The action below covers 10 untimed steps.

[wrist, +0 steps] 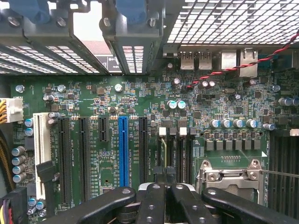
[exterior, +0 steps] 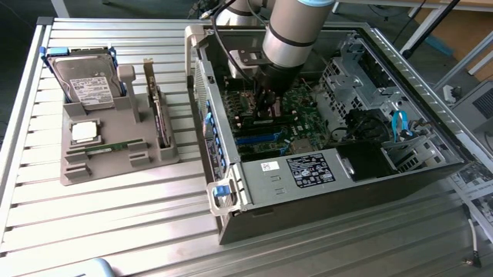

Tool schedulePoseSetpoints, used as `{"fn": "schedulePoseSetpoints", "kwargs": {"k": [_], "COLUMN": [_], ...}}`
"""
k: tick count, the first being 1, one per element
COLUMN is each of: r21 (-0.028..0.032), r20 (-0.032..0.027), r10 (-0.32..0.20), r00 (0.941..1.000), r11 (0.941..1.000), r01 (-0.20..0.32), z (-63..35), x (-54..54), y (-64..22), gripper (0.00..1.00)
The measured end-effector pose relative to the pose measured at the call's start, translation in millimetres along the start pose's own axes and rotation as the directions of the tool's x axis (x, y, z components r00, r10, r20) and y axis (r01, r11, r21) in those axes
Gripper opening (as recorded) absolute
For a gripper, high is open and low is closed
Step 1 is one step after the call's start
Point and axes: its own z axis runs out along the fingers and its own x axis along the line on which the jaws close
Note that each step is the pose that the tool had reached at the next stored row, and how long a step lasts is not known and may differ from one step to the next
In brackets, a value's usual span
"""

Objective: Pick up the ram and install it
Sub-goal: 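Press down the ram until it locks into place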

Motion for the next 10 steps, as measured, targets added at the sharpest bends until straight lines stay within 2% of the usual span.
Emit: {"fn": "schedulePoseSetpoints", "kwargs": {"k": [10], "r21": [-0.0001], "r20": [-0.0001], "r10": [0.000], "r00": [1.0000], "r11": [1.0000], "r01": [0.000], "z": [0.9], "x": [1.0], "y": [0.0], "gripper": [0.11]}}
